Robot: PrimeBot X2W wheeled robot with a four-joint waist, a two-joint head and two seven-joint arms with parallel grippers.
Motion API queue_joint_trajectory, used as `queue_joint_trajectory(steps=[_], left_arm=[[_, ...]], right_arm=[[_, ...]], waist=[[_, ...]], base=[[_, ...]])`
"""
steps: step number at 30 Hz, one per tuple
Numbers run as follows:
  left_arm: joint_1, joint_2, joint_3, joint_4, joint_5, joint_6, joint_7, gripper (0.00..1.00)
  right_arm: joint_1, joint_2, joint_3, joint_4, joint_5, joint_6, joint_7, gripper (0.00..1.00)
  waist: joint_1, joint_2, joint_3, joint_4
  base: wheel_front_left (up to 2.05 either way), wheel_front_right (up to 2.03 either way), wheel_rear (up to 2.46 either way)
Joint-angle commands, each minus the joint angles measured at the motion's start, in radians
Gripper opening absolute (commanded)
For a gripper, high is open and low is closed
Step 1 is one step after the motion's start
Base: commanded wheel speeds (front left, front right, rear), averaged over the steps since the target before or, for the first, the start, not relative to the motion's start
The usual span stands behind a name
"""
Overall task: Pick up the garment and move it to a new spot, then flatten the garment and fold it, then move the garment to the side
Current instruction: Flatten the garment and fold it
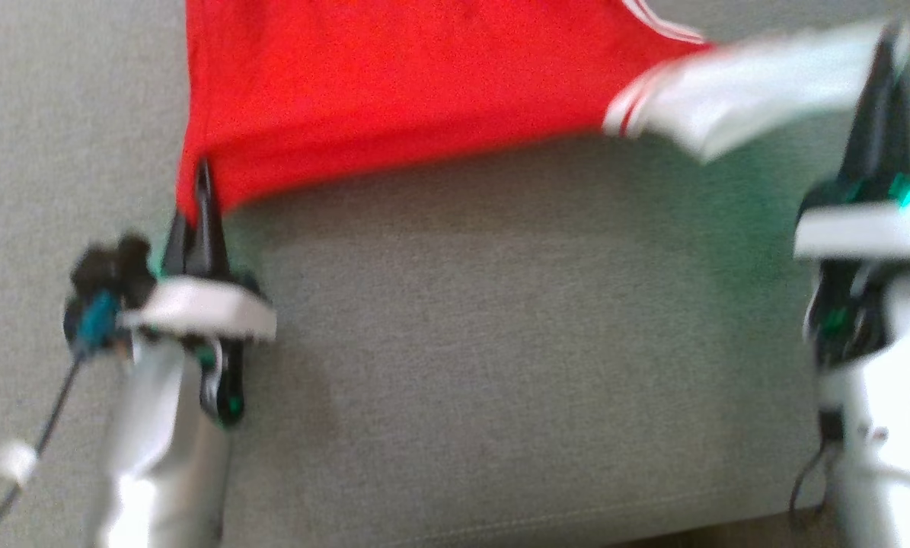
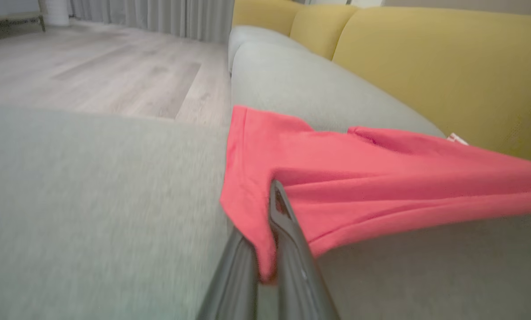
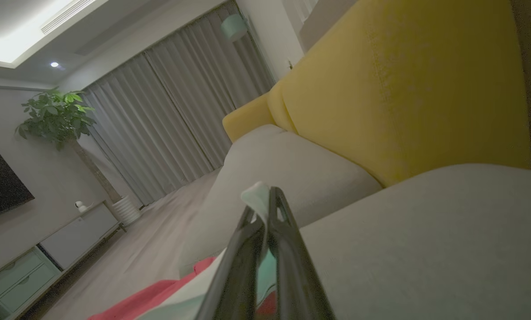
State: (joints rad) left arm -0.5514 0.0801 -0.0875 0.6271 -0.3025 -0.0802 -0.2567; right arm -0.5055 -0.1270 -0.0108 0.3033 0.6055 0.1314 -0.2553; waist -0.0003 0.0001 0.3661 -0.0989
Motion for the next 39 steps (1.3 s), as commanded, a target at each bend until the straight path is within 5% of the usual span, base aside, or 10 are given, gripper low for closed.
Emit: queue_joint_trajectory(steps=[1,13,26,39], left_arm=[[0.055,0.013,0.075,-0.021,0.004,-0.002,-0.005,0.0],[0.307,-0.029,0.156,-0.024,0.012,-0.026,-0.005,0.0],[0.544,-0.03,0.089,-0.075,-0.077,-0.01,-0.005,0.0],[0.401,-0.03,-0.045,-0.222,-0.176,-0.033,-0.005,0.0]], right_arm=[[0.052,0.01,0.023,-0.057,0.023,-0.001,-0.006,0.0],[0.344,0.043,0.046,-0.016,0.068,-0.001,-0.006,0.0],[0.58,0.009,0.076,0.024,0.078,-0.001,0.013,0.0],[0.379,0.043,0.084,-0.005,0.097,-0.001,0.033,0.0]], waist=[[0.0003,-0.0001,-0.039,-0.023],[0.0003,-0.0001,-0.186,-0.039],[0.0003,-0.0001,-0.315,-0.025],[0.0003,-0.0001,-0.252,0.026]], base=[[0.0,0.0,0.0],[0.0,0.0,0.0],[0.0,0.0,0.0],[0.0,0.0,0.0]])
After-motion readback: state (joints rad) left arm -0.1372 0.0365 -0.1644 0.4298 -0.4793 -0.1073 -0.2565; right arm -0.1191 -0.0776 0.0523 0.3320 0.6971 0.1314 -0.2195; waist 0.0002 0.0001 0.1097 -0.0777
